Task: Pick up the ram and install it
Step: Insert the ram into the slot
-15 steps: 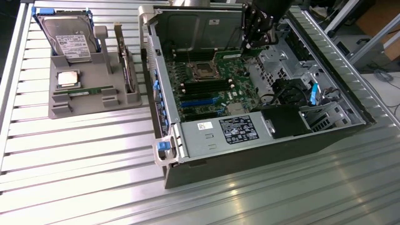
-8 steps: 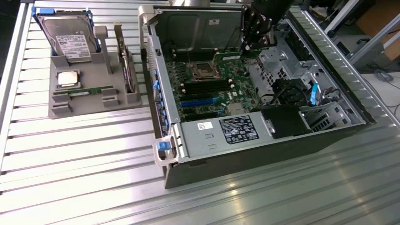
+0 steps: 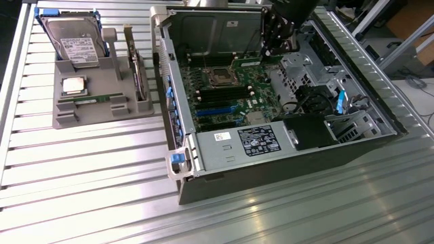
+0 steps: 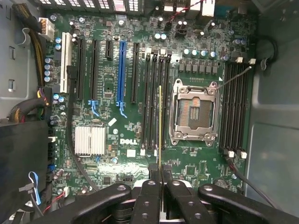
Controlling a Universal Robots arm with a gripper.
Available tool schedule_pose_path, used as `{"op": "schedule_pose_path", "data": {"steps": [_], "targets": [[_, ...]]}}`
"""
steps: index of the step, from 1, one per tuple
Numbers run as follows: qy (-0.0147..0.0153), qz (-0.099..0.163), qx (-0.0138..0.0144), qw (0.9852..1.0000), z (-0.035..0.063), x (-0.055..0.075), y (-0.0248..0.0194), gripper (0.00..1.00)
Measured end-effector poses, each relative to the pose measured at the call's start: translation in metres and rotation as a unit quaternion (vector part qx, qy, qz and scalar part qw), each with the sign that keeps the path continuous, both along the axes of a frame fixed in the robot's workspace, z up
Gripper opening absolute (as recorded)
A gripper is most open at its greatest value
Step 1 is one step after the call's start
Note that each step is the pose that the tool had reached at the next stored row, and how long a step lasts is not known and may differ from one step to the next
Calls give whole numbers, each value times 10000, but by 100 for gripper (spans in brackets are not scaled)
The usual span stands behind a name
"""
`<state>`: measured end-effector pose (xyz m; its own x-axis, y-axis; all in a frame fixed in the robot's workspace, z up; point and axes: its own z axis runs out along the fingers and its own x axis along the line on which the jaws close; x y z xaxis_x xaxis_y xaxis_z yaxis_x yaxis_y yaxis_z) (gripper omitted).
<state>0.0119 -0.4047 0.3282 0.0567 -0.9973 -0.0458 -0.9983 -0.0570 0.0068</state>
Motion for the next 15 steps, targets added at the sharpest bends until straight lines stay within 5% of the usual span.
{"op": "schedule_pose_path", "data": {"steps": [15], "targets": [[0,0,-11,10000,-90,0,0,12]]}}
